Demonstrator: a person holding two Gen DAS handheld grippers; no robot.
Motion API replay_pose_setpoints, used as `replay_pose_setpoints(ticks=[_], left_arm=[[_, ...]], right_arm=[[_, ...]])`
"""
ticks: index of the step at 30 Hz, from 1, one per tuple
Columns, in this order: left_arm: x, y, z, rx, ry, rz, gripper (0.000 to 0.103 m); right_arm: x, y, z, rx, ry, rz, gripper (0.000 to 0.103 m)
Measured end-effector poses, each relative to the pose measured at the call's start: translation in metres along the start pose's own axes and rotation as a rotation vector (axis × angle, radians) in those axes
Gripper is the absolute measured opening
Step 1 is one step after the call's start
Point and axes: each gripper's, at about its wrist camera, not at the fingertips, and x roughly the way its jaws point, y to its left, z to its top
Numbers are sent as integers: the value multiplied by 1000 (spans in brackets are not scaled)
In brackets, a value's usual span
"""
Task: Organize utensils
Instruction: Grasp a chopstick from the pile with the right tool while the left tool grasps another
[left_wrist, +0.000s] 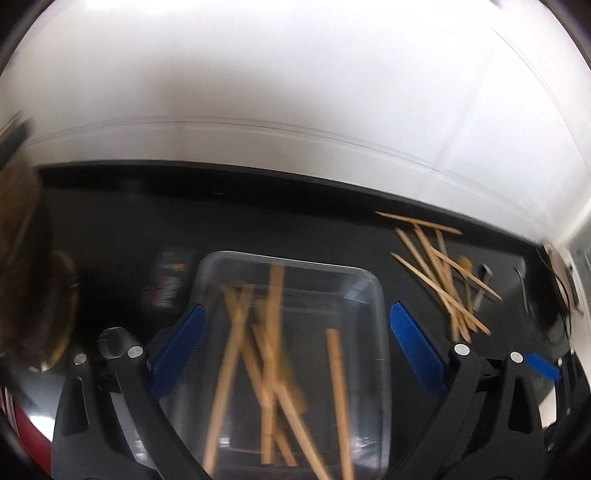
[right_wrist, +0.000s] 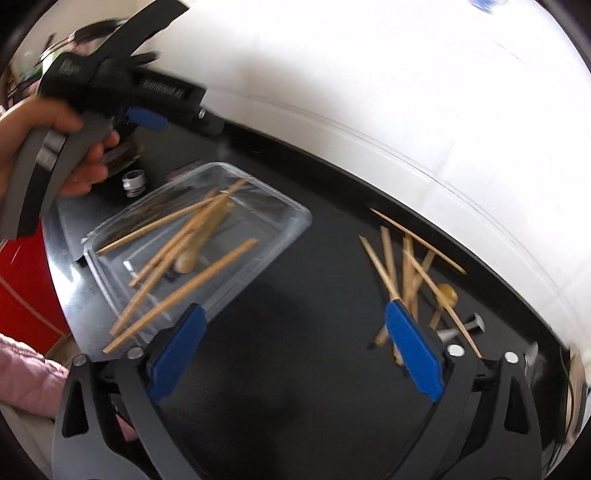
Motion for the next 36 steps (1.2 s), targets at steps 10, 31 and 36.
replay_pose_setpoints(ticks=[10,31,36], left_arm=[[53,-118,0,146,101,-105,97],[176,-179,-2,-219,275,56,97],[200,-186,-1,-200,309,106,97]], right_arm=[[-21,-89,-83,123,62,-66,96],[5,-232,-123,97,95,-64,96],[29,-260,-96,31,20,-49,96]])
